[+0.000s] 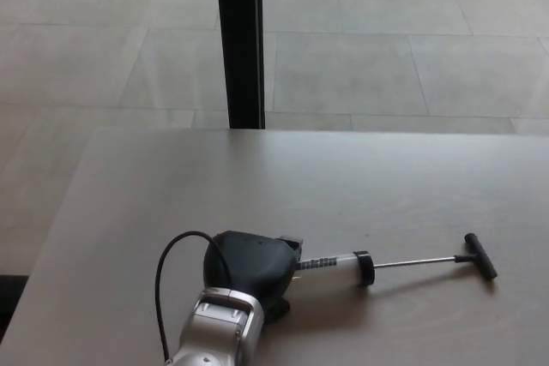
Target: The robot uses its left hand to lift the air pump kept on the middle of the desk and use the right hand to compress the handle
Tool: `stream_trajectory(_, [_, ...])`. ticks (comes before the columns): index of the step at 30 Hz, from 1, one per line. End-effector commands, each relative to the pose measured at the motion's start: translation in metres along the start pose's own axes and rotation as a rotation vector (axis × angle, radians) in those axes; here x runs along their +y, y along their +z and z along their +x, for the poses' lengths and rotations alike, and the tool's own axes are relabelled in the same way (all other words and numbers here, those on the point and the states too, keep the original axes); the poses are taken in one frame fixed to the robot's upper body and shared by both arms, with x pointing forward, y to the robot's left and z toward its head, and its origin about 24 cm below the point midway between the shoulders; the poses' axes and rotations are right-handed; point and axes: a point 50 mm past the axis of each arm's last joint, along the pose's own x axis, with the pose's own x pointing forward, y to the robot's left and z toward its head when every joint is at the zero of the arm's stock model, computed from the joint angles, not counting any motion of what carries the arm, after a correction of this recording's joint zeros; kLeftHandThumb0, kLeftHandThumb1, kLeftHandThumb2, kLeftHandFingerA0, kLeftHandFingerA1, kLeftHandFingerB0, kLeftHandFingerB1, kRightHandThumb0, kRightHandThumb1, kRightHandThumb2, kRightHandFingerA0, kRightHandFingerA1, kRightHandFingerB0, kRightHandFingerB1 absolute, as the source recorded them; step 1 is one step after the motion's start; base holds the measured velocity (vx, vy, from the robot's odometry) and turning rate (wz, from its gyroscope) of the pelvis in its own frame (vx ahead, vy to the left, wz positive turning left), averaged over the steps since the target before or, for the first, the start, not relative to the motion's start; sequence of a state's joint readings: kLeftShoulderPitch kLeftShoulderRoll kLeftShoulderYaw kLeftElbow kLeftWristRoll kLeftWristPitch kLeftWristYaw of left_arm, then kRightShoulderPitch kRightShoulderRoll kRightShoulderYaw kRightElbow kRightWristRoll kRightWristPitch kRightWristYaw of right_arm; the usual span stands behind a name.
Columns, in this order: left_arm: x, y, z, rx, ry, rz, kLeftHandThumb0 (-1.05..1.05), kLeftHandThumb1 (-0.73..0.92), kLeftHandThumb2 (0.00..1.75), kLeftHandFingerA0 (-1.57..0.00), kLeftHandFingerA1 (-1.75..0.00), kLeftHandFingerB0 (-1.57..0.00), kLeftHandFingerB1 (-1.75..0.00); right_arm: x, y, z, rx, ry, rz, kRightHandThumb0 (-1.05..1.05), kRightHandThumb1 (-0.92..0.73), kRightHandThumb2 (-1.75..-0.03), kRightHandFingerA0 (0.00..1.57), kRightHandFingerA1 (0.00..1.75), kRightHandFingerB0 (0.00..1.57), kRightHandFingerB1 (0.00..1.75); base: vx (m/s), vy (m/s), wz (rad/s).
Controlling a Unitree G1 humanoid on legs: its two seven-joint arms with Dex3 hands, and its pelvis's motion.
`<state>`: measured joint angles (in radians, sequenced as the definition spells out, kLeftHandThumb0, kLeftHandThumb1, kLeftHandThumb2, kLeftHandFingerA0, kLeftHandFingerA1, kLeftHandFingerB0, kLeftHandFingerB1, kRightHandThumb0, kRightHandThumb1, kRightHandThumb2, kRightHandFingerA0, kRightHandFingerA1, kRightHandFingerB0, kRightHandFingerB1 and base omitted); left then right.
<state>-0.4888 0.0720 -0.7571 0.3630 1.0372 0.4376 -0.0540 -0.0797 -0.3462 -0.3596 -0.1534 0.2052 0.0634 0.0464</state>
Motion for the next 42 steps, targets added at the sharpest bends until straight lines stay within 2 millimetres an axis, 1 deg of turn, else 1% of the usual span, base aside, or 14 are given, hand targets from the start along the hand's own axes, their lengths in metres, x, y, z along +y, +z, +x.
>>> stream_trajectory(1, [-0.019,0.002,-0.004,-0.051,-0.095,0.108,-0.48,0.56,0.57,-0.85,-1.41,-0.46,-0.46,-0.004,0.002,0.001,0.005,-0.026,-0.015,-0.62,-0.77,-0.63,0.39,0.68,0.62,0.43,0.00,0.000,0.00])
stream_trajectory(10, [-0.026,0.003,-0.007,-0.012,-0.129,0.096,-0.44,0.64,0.64,-0.79,-1.52,-0.56,-0.66,-0.007,0.001,-0.001,0.024,-0.054,-0.031,-0.64,-0.79,-0.64,0.43,0.69,0.64,0.44,0.00,0.000,0.00])
stream_trajectory(11, [-0.030,0.004,-0.008,0.006,-0.123,0.080,-0.42,0.48,0.92,-1.06,-1.28,-0.64,-0.77,-0.004,-0.001,-0.002,0.021,-0.048,-0.004,-0.62,-0.77,-0.64,0.42,0.62,0.60,0.43,0.00,0.000,0.00])
stream_trajectory(13, [-0.032,0.005,-0.008,0.007,-0.113,0.059,-0.36,0.43,0.87,-1.06,-1.29,-0.60,-0.74,-0.003,-0.001,-0.002,0.019,-0.045,0.000,-0.61,-0.78,-0.64,0.43,0.58,0.58,0.43,0.00,0.000,0.00])
stream_trajectory(14, [-0.033,0.005,-0.008,0.005,-0.101,0.062,-0.24,0.57,0.54,-0.77,-1.73,-0.63,-0.72,-0.004,-0.001,-0.002,0.022,-0.044,0.006,-0.61,-0.78,-0.63,0.41,0.59,0.57,0.42,0.00,0.000,0.00])
stream_trajectory(15, [-0.035,0.004,-0.008,0.019,-0.106,0.072,-0.23,0.57,0.60,-0.78,-1.75,-0.46,-0.62,-0.005,-0.002,-0.004,0.032,-0.040,0.010,-0.61,-0.78,-0.63,0.36,0.48,0.57,0.41,0.00,0.000,0.00])
stream_trajectory(22, [-0.043,-0.002,-0.009,0.087,-0.106,0.092,-0.25,0.59,0.62,-0.81,-1.75,-0.48,-0.65,-0.007,-0.008,-0.011,0.054,-0.064,0.002,-0.62,-0.80,-0.64,0.38,0.62,0.63,0.42,0.00,0.000,0.00])
stream_trajectory(23, [-0.045,-0.003,-0.010,0.124,-0.110,0.041,-0.35,0.82,0.70,-0.82,-1.75,-0.62,-1.21,-0.008,-0.008,-0.011,0.058,-0.062,0.001,-0.62,-0.82,-0.64,0.39,0.73,0.65,0.43,0.00,0.000,0.00])
stream_trajectory(26, [-0.048,-0.008,-0.011,0.205,-0.167,-0.008,-0.34,0.80,0.70,-0.79,-1.75,-0.65,-1.18,-0.008,-0.010,-0.010,0.065,-0.052,-0.002,-0.61,-0.83,-0.65,0.41,0.80,0.66,0.44,0.00,0.000,0.00])
stream_trajectory(27, [-0.047,-0.008,-0.010,0.229,-0.201,-0.027,-0.33,0.72,0.65,-0.78,-1.75,-0.54,-0.91,-0.007,-0.010,-0.010,0.068,-0.054,0.000,-0.61,-0.83,-0.65,0.40,0.82,0.67,0.45,0.00,0.000,0.00])
stream_trajectory(30, [-0.047,-0.012,-0.012,0.242,-0.182,-0.049,-0.36,0.81,0.71,-0.79,-1.69,-0.51,-0.78,-0.002,-0.011,-0.008,0.072,-0.042,0.011,-0.61,-0.84,-0.65,0.48,0.78,0.66,0.46,0.00,0.000,0.00])
stream_trajectory(34, [-0.047,-0.015,-0.015,0.187,-0.073,-0.112,-0.40,0.92,0.75,-0.80,-1.68,-0.61,-1.05,0.002,-0.015,-0.008,0.074,-0.040,0.031,-0.60,-0.84,-0.65,0.50,0.66,0.65,0.46,0.00,0.000,0.00])
stream_trajectory(36, [-0.046,-0.016,-0.016,0.132,-0.028,-0.136,-0.34,0.79,0.90,-0.87,-1.75,-0.64,-1.52,0.000,-0.017,-0.011,0.085,-0.043,0.055,-0.58,-0.84,-0.65,0.47,0.59,0.58,0.44,0.00,0.000,0.00])
stream_trajectory(42, [-0.022,-0.022,-0.016,0.071,0.102,-0.172,-0.30,0.65,1.07,-0.91,-1.75,-0.68,-1.46,-0.007,-0.023,-0.006,0.131,-0.024,0.050,-0.69,-0.92,-0.69,0.36,0.59,0.36,0.37,0.00,0.000,0.00])
